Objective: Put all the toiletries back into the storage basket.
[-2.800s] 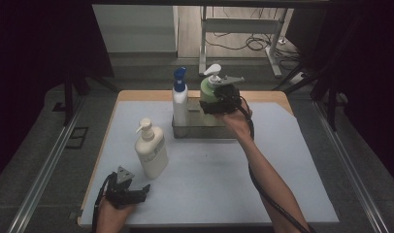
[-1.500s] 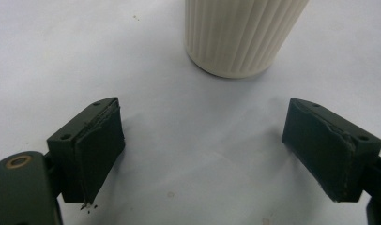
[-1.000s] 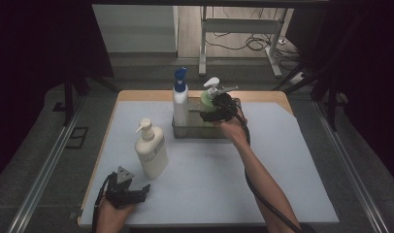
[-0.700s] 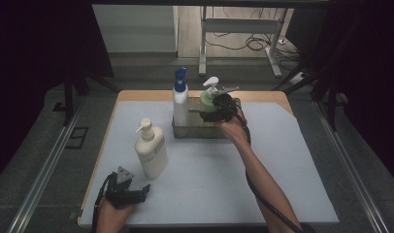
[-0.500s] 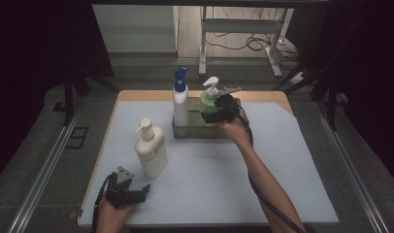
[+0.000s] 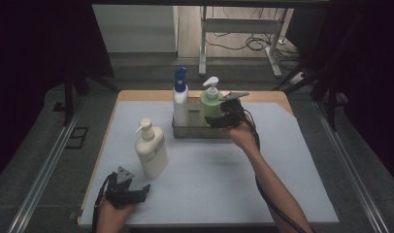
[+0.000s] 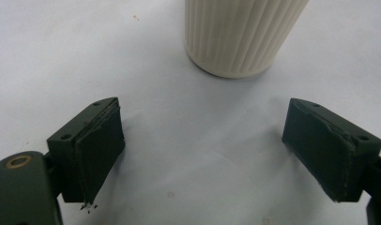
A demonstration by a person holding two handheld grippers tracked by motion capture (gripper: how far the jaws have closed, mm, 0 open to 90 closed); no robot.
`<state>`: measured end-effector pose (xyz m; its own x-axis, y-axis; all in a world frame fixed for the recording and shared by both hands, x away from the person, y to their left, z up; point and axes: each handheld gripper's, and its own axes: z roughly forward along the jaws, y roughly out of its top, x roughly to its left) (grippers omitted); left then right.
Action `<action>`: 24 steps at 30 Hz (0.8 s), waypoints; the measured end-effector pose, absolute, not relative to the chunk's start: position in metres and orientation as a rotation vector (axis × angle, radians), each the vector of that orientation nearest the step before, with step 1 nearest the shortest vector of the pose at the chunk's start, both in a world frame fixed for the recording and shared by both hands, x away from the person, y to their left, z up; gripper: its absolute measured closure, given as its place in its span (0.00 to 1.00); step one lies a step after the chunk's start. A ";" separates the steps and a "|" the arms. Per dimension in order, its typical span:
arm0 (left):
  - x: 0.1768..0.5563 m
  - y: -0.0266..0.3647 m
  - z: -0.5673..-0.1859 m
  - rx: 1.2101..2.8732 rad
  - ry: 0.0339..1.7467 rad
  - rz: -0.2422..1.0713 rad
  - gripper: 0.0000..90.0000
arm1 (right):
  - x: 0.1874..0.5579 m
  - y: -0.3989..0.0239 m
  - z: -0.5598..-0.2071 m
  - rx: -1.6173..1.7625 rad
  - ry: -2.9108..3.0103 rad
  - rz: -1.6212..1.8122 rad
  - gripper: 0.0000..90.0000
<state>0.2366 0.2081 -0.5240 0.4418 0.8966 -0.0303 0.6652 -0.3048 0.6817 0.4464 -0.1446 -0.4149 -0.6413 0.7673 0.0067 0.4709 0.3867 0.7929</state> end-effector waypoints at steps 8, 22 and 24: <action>0.237 0.208 -0.524 2.070 1.305 0.479 0.14 | 0.437 -0.152 -0.417 1.054 2.328 1.125 0.22; 0.237 0.208 -0.524 2.070 1.306 0.479 0.14 | 0.428 -0.172 -0.421 1.114 2.323 1.133 0.49; 0.237 0.208 -0.524 2.070 1.306 0.478 0.14 | 0.428 -0.175 -0.422 1.119 2.320 1.137 0.56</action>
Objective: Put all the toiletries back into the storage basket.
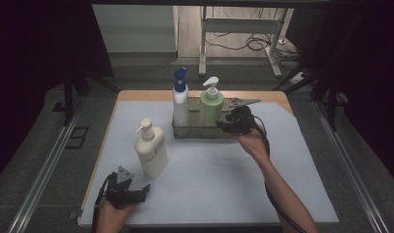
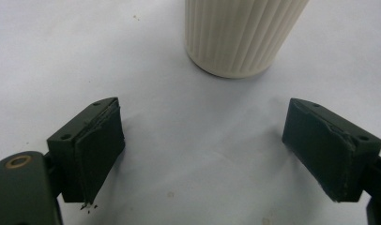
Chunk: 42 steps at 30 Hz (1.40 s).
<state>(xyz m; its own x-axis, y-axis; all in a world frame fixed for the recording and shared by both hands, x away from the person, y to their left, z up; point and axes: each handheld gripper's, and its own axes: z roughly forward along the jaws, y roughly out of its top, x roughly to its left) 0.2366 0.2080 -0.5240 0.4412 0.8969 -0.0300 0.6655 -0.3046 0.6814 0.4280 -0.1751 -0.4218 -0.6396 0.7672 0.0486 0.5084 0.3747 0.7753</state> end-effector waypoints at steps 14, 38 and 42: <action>0.237 0.208 -0.524 2.071 1.305 0.478 0.14 | 0.445 -0.184 -0.441 1.225 2.252 1.060 0.99; 0.237 0.208 -0.524 2.071 1.305 0.477 0.14 | 0.467 -0.168 -0.458 1.314 2.231 1.036 1.00; 0.237 0.208 -0.524 2.070 1.305 0.478 0.14 | 0.465 -0.161 -0.458 1.289 2.245 1.031 0.99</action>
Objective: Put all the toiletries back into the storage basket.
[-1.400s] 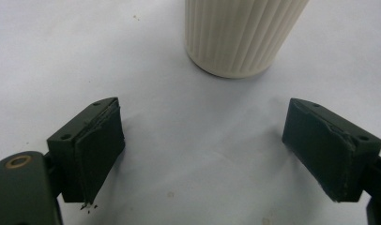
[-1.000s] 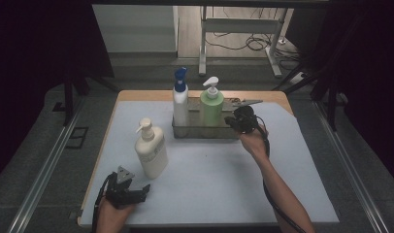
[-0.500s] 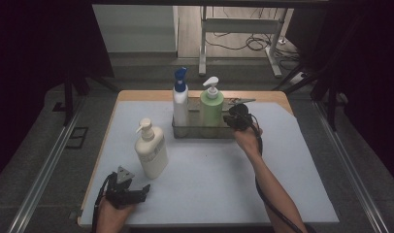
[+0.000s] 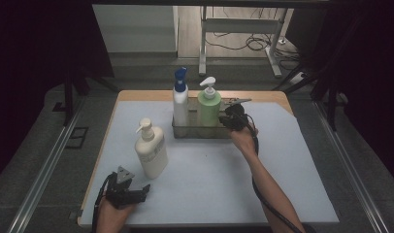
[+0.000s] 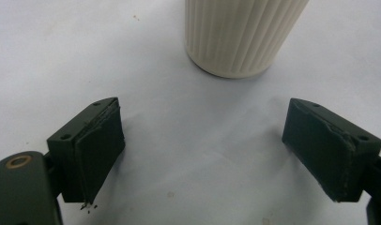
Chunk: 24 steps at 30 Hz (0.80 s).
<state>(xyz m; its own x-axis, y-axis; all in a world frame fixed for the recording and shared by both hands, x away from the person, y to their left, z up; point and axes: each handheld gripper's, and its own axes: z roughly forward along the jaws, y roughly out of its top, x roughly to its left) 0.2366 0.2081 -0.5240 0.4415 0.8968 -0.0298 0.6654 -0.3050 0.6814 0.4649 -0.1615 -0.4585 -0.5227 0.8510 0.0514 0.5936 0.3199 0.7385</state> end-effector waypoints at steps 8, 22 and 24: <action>0.237 0.208 -0.524 2.072 1.305 0.479 0.14 | 0.464 -0.149 -0.461 1.264 2.273 1.034 0.99; 0.237 0.208 -0.524 2.070 1.306 0.478 0.14 | 0.463 -0.135 -0.460 1.238 2.288 1.027 0.99; 0.237 0.208 -0.524 2.070 1.306 0.478 0.14 | 0.462 -0.135 -0.459 1.238 2.288 1.023 0.99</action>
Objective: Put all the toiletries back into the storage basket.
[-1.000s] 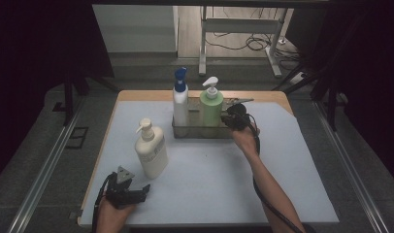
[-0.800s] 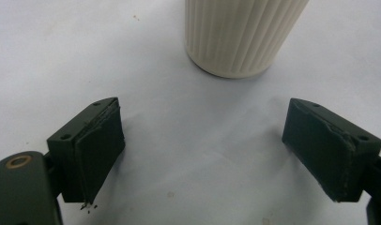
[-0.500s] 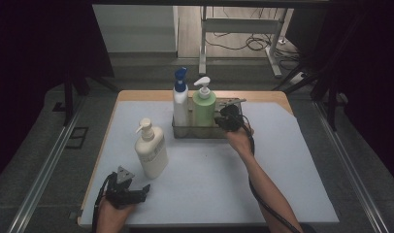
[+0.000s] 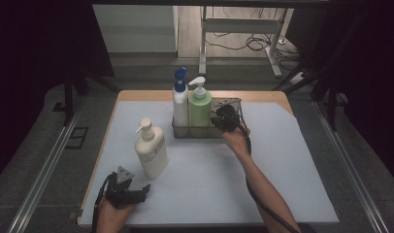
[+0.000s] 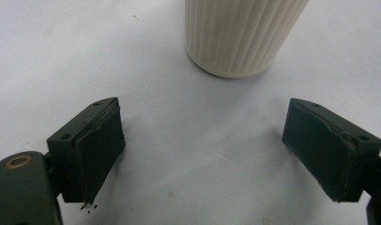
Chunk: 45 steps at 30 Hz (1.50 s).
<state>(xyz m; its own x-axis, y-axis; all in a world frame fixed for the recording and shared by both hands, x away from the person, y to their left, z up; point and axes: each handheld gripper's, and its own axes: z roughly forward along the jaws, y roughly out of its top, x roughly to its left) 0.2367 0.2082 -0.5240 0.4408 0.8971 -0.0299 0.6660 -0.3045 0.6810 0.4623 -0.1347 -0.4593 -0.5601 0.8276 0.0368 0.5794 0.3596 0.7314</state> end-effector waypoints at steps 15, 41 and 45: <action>0.237 0.208 -0.524 2.071 1.306 0.478 0.14 | 0.460 -0.137 -0.456 1.221 2.298 0.998 0.89; 0.237 0.208 -0.524 2.070 1.307 0.477 0.14 | 0.430 -0.152 -0.431 1.075 2.353 1.053 0.41; 0.237 0.208 -0.524 2.071 1.307 0.476 0.14 | 0.422 -0.153 -0.428 1.043 2.370 1.053 0.35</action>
<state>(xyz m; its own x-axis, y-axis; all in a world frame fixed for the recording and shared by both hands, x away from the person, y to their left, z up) 0.2367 0.2080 -0.5239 0.4414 0.8968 -0.0312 0.6669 -0.3046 0.6800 0.4224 -0.1535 -0.4278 -0.6705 0.7417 -0.0154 0.4858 0.4547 0.7465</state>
